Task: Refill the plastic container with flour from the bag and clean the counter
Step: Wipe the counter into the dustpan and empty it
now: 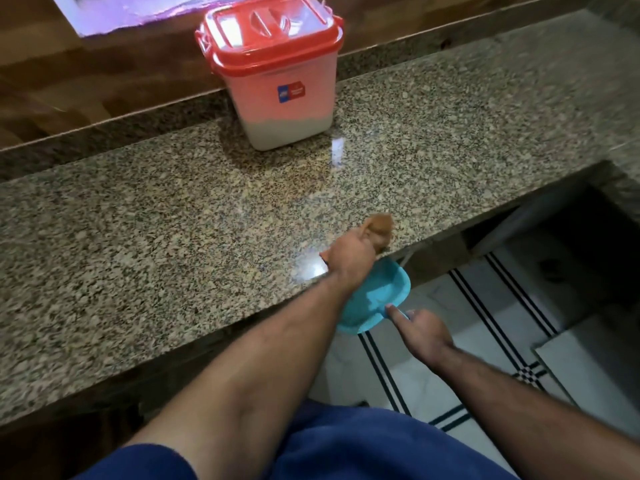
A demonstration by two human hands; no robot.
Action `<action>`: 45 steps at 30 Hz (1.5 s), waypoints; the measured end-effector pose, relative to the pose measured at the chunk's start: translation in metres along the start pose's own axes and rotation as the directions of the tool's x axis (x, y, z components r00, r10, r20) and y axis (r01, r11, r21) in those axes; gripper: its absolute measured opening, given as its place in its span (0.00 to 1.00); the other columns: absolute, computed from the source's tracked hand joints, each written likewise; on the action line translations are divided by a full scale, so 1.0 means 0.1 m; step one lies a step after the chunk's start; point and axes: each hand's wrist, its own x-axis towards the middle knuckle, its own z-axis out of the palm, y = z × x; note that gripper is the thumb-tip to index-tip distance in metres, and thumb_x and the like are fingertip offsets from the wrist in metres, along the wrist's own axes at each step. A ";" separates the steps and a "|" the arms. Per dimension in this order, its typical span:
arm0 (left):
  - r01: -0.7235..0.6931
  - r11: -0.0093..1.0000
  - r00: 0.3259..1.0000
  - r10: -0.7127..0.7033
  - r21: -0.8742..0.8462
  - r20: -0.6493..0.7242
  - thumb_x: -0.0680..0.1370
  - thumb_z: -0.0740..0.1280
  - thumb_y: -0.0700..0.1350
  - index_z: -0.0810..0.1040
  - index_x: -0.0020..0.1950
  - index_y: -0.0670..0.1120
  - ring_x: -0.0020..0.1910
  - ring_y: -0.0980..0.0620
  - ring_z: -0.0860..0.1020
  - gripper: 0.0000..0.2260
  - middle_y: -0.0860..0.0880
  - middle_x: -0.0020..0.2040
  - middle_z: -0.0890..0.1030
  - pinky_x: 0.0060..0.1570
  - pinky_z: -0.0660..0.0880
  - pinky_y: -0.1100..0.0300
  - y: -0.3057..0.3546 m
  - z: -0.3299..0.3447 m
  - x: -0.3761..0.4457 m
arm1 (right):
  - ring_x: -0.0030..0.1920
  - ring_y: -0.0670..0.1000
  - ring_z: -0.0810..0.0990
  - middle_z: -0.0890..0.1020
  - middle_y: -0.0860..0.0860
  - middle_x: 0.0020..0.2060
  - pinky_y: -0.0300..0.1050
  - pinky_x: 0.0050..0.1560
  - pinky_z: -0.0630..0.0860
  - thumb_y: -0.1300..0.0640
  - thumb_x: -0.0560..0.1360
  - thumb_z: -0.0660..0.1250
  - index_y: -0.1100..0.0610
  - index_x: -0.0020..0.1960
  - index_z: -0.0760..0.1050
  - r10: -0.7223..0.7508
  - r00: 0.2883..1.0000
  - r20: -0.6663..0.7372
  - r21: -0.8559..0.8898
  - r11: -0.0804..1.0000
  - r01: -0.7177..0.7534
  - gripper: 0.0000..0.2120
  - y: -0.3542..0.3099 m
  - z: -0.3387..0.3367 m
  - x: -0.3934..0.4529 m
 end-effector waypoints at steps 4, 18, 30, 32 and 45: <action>0.052 0.943 0.978 -0.116 -0.329 -0.176 0.89 0.57 0.53 0.78 0.56 0.56 0.33 0.57 0.82 0.10 0.51 0.46 0.84 0.30 0.84 0.55 -0.03 -0.52 0.04 | 0.34 0.53 0.78 0.80 0.52 0.31 0.46 0.31 0.64 0.27 0.81 0.56 0.57 0.34 0.74 -0.012 1.000 -0.015 -0.039 0.999 0.012 0.35 0.14 -0.14 0.05; 0.062 0.932 0.995 -0.086 -0.357 -0.051 0.89 0.59 0.51 0.77 0.71 0.51 0.41 0.49 0.85 0.14 0.50 0.49 0.84 0.32 0.83 0.59 0.11 -0.16 0.03 | 0.34 0.55 0.78 0.79 0.51 0.31 0.48 0.35 0.68 0.27 0.81 0.57 0.57 0.34 0.74 -0.042 0.999 -0.028 -0.026 0.999 0.041 0.35 0.30 -0.21 0.10; 0.003 0.972 1.000 -0.010 -0.233 -0.026 0.84 0.52 0.72 0.75 0.73 0.60 0.36 0.49 0.86 0.26 0.56 0.48 0.87 0.31 0.85 0.55 0.35 0.34 -0.07 | 0.33 0.53 0.78 0.80 0.51 0.31 0.46 0.31 0.67 0.26 0.79 0.58 0.57 0.35 0.75 -0.029 0.999 -0.031 -0.004 1.000 0.028 0.35 0.34 -0.31 0.13; 0.060 0.929 0.992 -0.095 -0.365 -0.080 0.85 0.52 0.70 0.77 0.69 0.53 0.42 0.51 0.87 0.27 0.50 0.52 0.87 0.36 0.87 0.53 0.48 0.23 0.14 | 0.32 0.53 0.77 0.79 0.51 0.30 0.46 0.31 0.67 0.26 0.79 0.58 0.57 0.34 0.74 -0.028 0.999 -0.034 0.003 1.000 0.028 0.35 0.37 -0.34 0.12; -0.026 0.946 0.998 0.041 -0.322 0.040 0.85 0.57 0.69 0.75 0.73 0.63 0.45 0.45 0.89 0.21 0.53 0.47 0.88 0.37 0.87 0.48 0.53 0.33 0.09 | 0.32 0.52 0.76 0.77 0.50 0.29 0.47 0.31 0.67 0.27 0.79 0.59 0.56 0.33 0.72 0.004 1.000 -0.003 0.000 1.000 -0.004 0.34 0.40 -0.45 0.15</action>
